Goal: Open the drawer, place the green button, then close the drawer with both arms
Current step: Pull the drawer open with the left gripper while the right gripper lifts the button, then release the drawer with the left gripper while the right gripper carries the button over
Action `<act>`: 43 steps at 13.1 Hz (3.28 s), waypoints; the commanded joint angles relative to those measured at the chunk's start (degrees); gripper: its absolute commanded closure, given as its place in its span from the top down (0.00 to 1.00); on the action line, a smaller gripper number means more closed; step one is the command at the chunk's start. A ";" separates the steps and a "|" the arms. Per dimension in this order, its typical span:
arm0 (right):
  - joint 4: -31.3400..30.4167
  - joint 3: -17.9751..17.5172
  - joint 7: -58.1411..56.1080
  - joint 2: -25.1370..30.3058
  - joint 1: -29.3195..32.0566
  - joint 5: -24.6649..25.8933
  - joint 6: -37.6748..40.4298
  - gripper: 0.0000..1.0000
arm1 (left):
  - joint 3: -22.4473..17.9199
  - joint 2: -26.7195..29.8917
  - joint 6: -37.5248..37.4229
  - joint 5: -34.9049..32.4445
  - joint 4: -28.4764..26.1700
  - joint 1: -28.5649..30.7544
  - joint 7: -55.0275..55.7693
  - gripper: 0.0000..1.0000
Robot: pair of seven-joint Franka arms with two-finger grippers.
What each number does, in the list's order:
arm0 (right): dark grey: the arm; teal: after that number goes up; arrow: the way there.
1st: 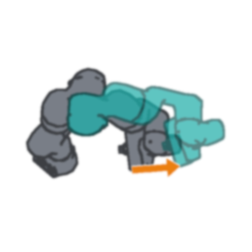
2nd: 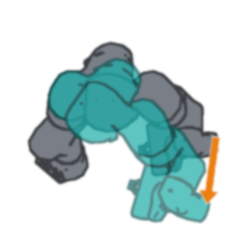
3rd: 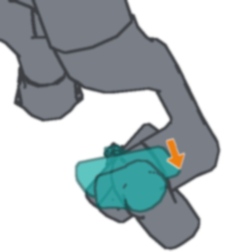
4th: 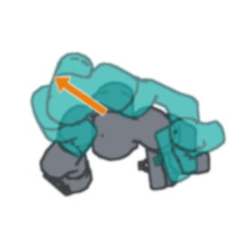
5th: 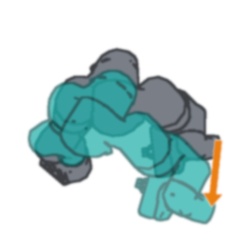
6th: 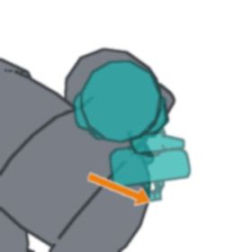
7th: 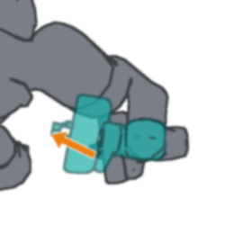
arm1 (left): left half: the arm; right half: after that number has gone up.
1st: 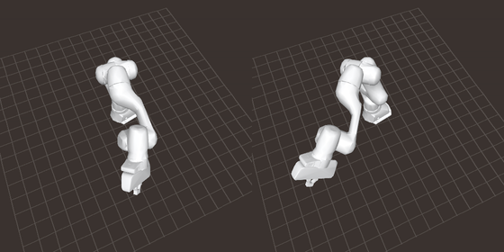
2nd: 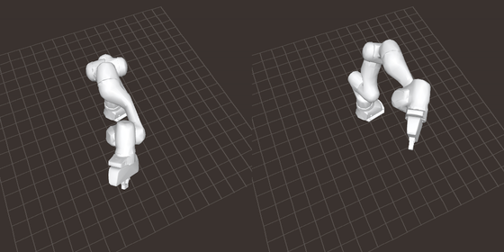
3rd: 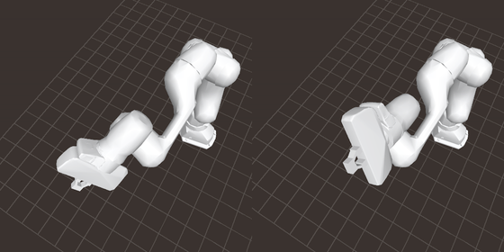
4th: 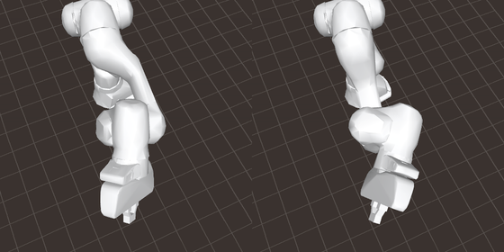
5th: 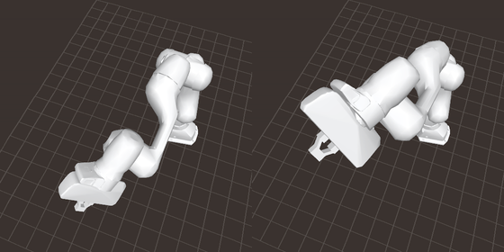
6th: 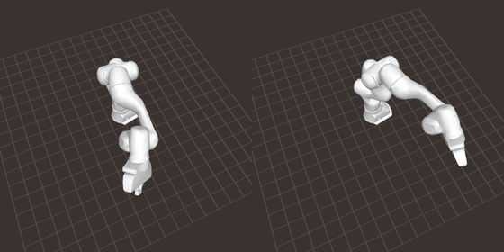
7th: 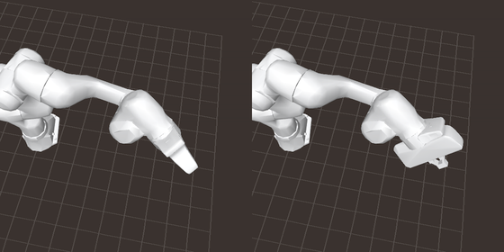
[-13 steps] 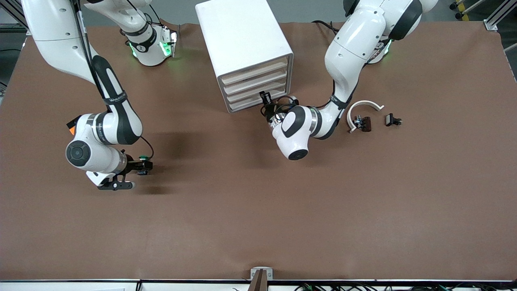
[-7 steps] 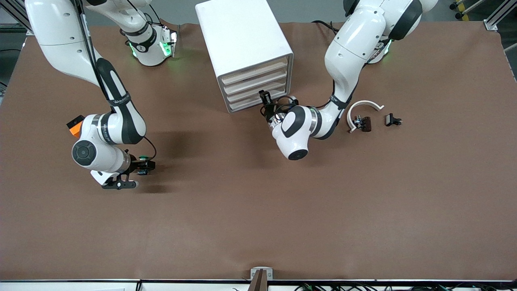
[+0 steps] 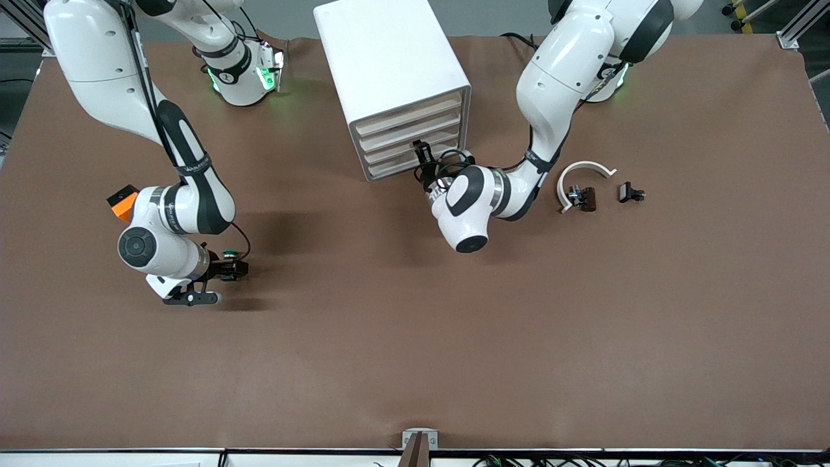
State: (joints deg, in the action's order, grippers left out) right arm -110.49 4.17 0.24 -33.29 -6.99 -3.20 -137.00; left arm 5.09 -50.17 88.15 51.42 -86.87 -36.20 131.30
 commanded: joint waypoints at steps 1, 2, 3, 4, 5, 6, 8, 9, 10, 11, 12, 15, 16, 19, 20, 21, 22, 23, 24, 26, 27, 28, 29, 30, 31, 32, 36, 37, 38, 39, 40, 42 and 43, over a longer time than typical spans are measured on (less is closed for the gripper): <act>-0.43 -0.13 -0.16 0.24 0.22 -0.49 -0.90 0.72 | -0.35 -0.63 -0.08 1.31 0.56 -1.15 1.16 0.26; -0.43 -0.13 -0.16 0.24 0.22 -0.49 -0.90 0.63 | -0.35 -1.15 0.27 1.40 0.56 -1.15 1.15 0.26; -0.43 -0.13 -0.16 0.24 0.22 -0.49 -0.99 0.54 | -0.35 -1.33 0.45 1.49 0.56 -1.33 1.15 0.24; -0.34 -0.13 -0.07 0.24 0.14 -0.49 -0.99 0.46 | -0.43 -1.33 0.62 1.92 0.56 -2.11 1.15 0.24; -0.25 -0.13 0.28 0.24 0.05 -0.49 -0.99 0.39 | -0.43 -1.68 0.80 1.93 0.56 -2.21 1.07 0.24; -0.25 -0.13 0.89 0.33 -0.13 -0.49 -0.90 0.32 | -0.43 -1.77 1.24 1.93 0.56 -2.38 1.07 0.18; 0.10 -0.13 1.07 0.68 -0.21 -0.49 -0.20 0.21 | -0.43 -1.69 1.33 1.84 0.56 -2.30 1.15 0.09; 0.28 -0.13 1.07 1.03 -0.22 -0.40 0.15 0.21 | -0.52 -1.51 1.33 1.75 0.65 -2.21 1.24 0.02; 0.45 -0.13 1.07 1.29 -0.22 -0.49 0.94 0.21 | -0.52 -1.51 1.33 1.66 0.65 -1.95 1.24 0.00; 0.98 -0.13 1.07 1.38 -0.22 -0.49 2.08 0.21 | -0.78 -1.42 1.15 1.66 0.65 -1.68 1.24 0.00; 1.59 -0.13 1.07 1.47 -0.30 -0.40 3.57 0.21 | -0.96 -1.25 1.06 1.58 0.74 -1.42 1.16 0.00; 5.01 -0.13 1.34 3.05 -1.35 -0.32 11.64 0.21 | -1.57 -1.07 0.98 1.05 0.82 0.60 1.15 0.00; 5.81 -0.13 2.47 3.05 -1.45 -0.06 13.06 0.22 | -2.45 -1.16 0.98 1.14 0.82 1.21 1.07 0.00; 8.44 -0.21 8.09 4.19 -2.93 0.12 20.07 0.22 | -5.87 -1.16 0.98 1.14 1.26 1.66 0.98 0.00; 9.84 -0.21 10.37 4.28 -3.46 0.21 23.41 0.22 | -6.84 -1.42 0.98 1.22 2.22 2.01 0.80 0.00; 11.42 -0.21 13.00 5.07 -4.08 0.21 27.53 0.22 | -6.94 -1.68 0.98 1.31 2.84 3.05 0.54 0.00; 12.83 -0.21 14.77 6.29 -4.34 0.21 31.23 0.22 | -6.94 -1.86 1.06 1.31 3.54 3.50 0.45 0.00; 14.67 -0.39 16.09 7.00 -4.52 0.21 35.01 0.22 | -7.20 -1.77 1.06 1.22 3.64 3.68 -0.07 0.00; 17.39 -0.48 17.76 7.36 -5.22 0.21 39.48 0.22 | -7.55 -1.69 1.06 1.31 3.81 4.55 -0.42 0.00; 21.70 -0.57 22.23 7.36 -7.06 0.21 46.35 0.22 | -7.55 -1.77 1.15 1.31 4.34 5.96 -0.60 0.07; 22.16 -0.57 24.08 7.97 -8.38 0.21 48.30 0.22 | -7.55 -1.77 1.24 1.31 4.34 6.14 -1.39 0.18; 22.16 -0.57 26.10 9.28 -9.78 0.12 49.10 0.23 | -7.55 -1.77 1.24 1.31 4.34 6.49 -2.53 0.59; 22.16 -0.65 28.73 10.08 -11.01 0.04 50.24 0.23 | -7.55 -1.77 1.33 1.22 4.34 6.49 -2.71 1.00; 22.16 -0.65 32.15 10.69 -13.03 -0.05 51.73 0.23 | -7.55 -1.60 1.24 1.22 4.43 6.58 -2.63 1.00; 22.16 -0.65 35.41 11.74 -15.31 -0.05 52.53 0.24 | -7.64 -1.42 1.24 1.22 4.43 7.19 -2.62 1.00; 22.16 -0.74 40.14 12.54 -17.77 -0.05 52.80 0.24 | -7.64 -1.07 1.15 1.22 4.69 7.80 -2.54 1.00; 22.34 -0.83 55.44 13.42 -26.04 -1.02 52.71 0.25 | -8.95 -0.37 -1.74 -3.49 12.40 12.11 -2.36 1.00; 22.60 -0.83 59.83 13.43 -27.88 -2.15 52.36 0.25 | -9.31 -0.11 -2.88 -6.31 14.60 13.07 -2.54 1.00; 22.69 -0.83 63.18 13.34 -28.95 -3.82 51.66 0.25 | -9.22 0.07 -3.15 -8.34 15.84 14.56 -2.80 1.00; 22.69 -0.74 66.17 13.34 -29.04 -7.14 50.26 0.25 | -9.22 1.12 -3.33 -9.75 16.98 16.23 -3.84 1.00; 22.60 -0.74 68.55 13.34 -28.96 -9.96 49.12 0.25 | -9.22 2.61 -3.33 -10.89 17.26 17.90 -6.47 1.00; 22.34 -0.74 73.73 13.25 -30.26 -12.35 46.57 0.25 | -9.31 5.94 -3.33 -11.61 17.35 20.98 -12.00 1.00; 22.08 -0.74 77.85 13.25 -32.10 -12.36 45.08 0.25 | -9.49 7.70 -3.33 -12.48 17.35 22.04 -14.12 1.00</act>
State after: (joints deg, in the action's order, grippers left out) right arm -87.85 2.92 71.91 -20.78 -36.57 -13.99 -90.06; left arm -4.20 -46.31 85.56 40.90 -68.86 -15.70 120.90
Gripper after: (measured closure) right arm 0.586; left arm 0.000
